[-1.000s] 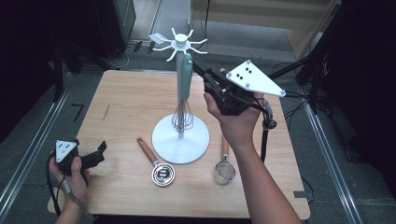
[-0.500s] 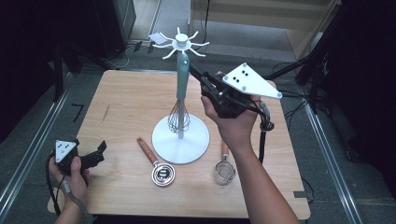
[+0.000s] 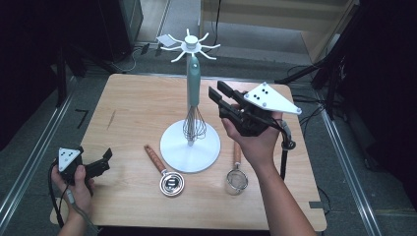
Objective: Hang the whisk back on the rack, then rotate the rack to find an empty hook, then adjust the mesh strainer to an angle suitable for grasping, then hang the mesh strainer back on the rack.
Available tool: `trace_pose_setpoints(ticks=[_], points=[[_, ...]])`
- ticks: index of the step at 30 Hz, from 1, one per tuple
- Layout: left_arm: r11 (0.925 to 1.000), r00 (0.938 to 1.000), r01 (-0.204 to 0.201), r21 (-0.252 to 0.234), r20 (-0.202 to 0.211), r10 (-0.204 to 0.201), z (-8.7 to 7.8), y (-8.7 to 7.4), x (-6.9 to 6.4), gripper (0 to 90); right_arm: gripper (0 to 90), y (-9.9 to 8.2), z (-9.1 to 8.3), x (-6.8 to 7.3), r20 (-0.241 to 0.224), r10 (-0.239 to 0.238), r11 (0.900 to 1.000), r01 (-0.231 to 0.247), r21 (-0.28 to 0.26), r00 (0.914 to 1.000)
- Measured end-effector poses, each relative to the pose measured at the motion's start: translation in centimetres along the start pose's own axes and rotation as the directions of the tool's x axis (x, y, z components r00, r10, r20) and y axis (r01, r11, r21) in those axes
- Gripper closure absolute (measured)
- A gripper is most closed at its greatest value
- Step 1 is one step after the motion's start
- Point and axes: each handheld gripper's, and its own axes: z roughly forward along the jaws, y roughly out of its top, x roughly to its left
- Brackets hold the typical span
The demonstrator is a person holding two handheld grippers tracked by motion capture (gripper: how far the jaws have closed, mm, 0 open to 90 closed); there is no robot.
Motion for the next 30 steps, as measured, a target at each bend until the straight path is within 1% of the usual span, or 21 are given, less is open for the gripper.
trace_pose_setpoints(ticks=[2,3,4,5,8,9,11,12,14,15,16,17,18,19,20,22,23,25,28,29,30], points=[[1.0000,1.0000,-0.003,-0.003,0.000,0.003,0.0,0.0,0.0,0.0,62.0,-0.6,-0.1,-0.2,0.015,0.017,0.9996,-0.018,0.024,0.9997],[1.0000,1.0000,-0.003,-0.003,0.000,0.003,0.0,0.0,0.0,0.0,62.0,-0.6,-0.1,-0.2,0.015,0.017,0.9996,-0.018,0.024,0.9997],[1.0000,1.0000,-0.001,-0.005,0.001,0.001,0.0,0.0,0.0,0.0,60.1,-0.9,-0.1,-0.4,0.014,0.030,0.9989,-0.031,0.037,0.9994],[1.0000,1.0000,-0.002,-0.007,0.001,0.002,0.0,0.0,0.0,0.0,56.1,-1.6,-0.2,-0.7,0.011,0.059,0.9959,-0.060,0.068,0.9982],[1.0000,1.0000,-0.003,-0.003,0.001,0.003,0.0,0.0,0.0,0.0,53.0,-2.5,-0.2,-1.0,0.045,0.058,0.9926,-0.062,0.105,0.9973],[1.0000,1.0000,-0.004,-0.002,0.000,0.004,0.0,0.0,0.0,0.0,53.0,-2.5,-0.2,-1.0,0.045,0.058,0.9926,-0.062,0.105,0.9973],[1.0000,1.0000,-0.004,-0.003,0.000,0.004,0.0,0.0,0.0,0.0,51.4,-3.1,-0.3,-1.2,0.064,0.062,0.9885,-0.070,0.134,0.9960],[1.0000,1.0000,-0.001,-0.004,0.001,0.001,0.0,0.0,0.0,0.0,49.6,-3.8,-0.3,-1.5,0.074,0.069,0.9844,-0.080,0.157,0.9949],[1.0000,1.0000,0.000,-0.006,0.001,0.000,0.0,0.0,0.0,0.0,49.0,-4.2,-0.3,-1.7,0.080,0.072,0.9820,-0.084,0.169,0.9942],[1.0000,1.0000,-0.003,-0.006,0.000,0.003,0.0,0.0,0.0,0.0,47.9,-5.0,-0.4,-2.0,0.086,0.083,0.9755,-0.099,0.197,0.9928],[1.0000,1.0000,-0.003,-0.006,0.000,0.003,0.0,0.0,0.0,0.0,47.5,-5.4,-0.4,-2.1,0.089,0.092,0.9719,-0.109,0.209,0.9918],[1.0000,1.0000,-0.004,-0.003,0.002,0.004,-0.1,0.0,0.0,0.0,47.5,-5.4,-0.4,-2.1,0.089,0.092,0.9719,-0.109,0.209,0.9918],[1.0000,1.0000,-0.004,-0.006,0.000,0.004,0.0,0.0,0.0,0.0,45.9,-6.0,-0.4,-2.4,0.094,0.107,0.9634,-0.127,0.236,0.9898],[1.0000,1.0000,-0.004,-0.006,0.000,0.004,0.0,0.0,0.0,0.0,45.9,-6.0,-0.4,-2.4,0.094,0.107,0.9634,-0.127,0.236,0.9898],[1.0000,1.0000,-0.003,-0.005,0.000,0.003,0.0,0.0,0.0,0.0,44.4,-6.7,-0.3,-2.7,0.110,0.122,0.9518,-0.147,0.269,0.9865],[1.0000,1.0000,-0.005,-0.003,0.000,0.005,0.0,0.0,-0.1,0.0,42.4,-7.2,-0.3,-3.1,0.107,0.160,0.9355,-0.185,0.301,0.9813],[1.0000,1.0000,-0.005,-0.003,0.000,0.005,0.0,0.0,-0.1,0.0,42.4,-7.2,-0.3,-3.1,0.107,0.160,0.9355,-0.185,0.301,0.9813],[1.0000,1.0000,-0.005,-0.005,-0.001,0.005,0.0,0.0,-0.1,0.0,41.3,-7.6,-0.2,-3.4,0.104,0.184,0.9242,-0.208,0.320,0.9774],[1.0000,1.0000,-0.006,-0.005,-0.002,0.006,-0.1,0.0,-0.1,0.0,40.0,-8.2,-0.2,-3.5,0.117,0.187,0.9173,-0.216,0.334,0.9753],[1.0000,1.0000,-0.006,-0.005,-0.002,0.006,0.0,0.0,-0.1,0.0,39.3,-8.5,-0.1,-3.6,0.122,0.189,0.9131,-0.220,0.343,0.9744],[1.0000,1.0000,-0.004,-0.005,-0.001,0.004,0.0,0.0,-0.1,0.0,38.7,-8.6,-0.2,-3.7,0.126,0.183,0.9126,-0.216,0.347,0.9751]])
